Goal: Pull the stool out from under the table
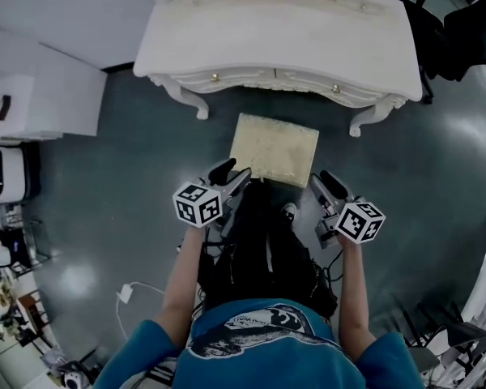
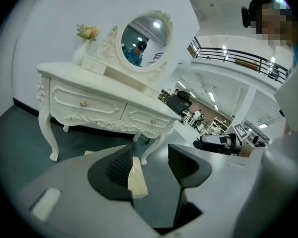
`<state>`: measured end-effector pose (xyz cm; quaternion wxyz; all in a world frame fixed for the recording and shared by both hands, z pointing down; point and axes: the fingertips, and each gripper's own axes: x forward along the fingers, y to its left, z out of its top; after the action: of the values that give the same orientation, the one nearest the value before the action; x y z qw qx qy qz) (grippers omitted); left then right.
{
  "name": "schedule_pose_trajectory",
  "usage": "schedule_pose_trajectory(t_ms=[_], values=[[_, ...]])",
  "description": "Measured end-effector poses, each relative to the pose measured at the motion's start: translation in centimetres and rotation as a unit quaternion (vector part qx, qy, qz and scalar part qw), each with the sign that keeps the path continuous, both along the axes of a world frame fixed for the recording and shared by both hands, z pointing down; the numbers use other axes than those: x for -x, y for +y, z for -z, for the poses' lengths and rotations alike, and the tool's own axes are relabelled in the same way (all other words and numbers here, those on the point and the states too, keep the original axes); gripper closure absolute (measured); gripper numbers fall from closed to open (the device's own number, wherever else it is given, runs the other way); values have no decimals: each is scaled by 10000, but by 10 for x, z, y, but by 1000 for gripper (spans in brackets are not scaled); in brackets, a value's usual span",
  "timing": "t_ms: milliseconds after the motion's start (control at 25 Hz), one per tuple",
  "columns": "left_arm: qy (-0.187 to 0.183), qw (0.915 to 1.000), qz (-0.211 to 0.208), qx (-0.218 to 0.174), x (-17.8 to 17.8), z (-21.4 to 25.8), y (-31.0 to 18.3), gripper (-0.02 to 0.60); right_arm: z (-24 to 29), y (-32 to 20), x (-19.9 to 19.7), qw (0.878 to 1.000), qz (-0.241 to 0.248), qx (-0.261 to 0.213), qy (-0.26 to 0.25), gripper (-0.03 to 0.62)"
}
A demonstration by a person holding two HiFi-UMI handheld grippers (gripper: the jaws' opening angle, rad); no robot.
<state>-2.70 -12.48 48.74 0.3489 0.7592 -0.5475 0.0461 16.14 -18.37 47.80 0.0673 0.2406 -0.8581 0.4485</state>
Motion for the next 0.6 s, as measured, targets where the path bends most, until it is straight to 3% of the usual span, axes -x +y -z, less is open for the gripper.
schedule_pose_trajectory(t_ms=[360, 600], values=[[-132, 9969, 159, -760, -22, 91, 8, 378, 79, 6, -12, 9980, -76, -477, -410, 437], [-2, 9952, 196, -957, -40, 128, 14, 416, 103, 12, -2, 9966, -8, -655, -508, 459]])
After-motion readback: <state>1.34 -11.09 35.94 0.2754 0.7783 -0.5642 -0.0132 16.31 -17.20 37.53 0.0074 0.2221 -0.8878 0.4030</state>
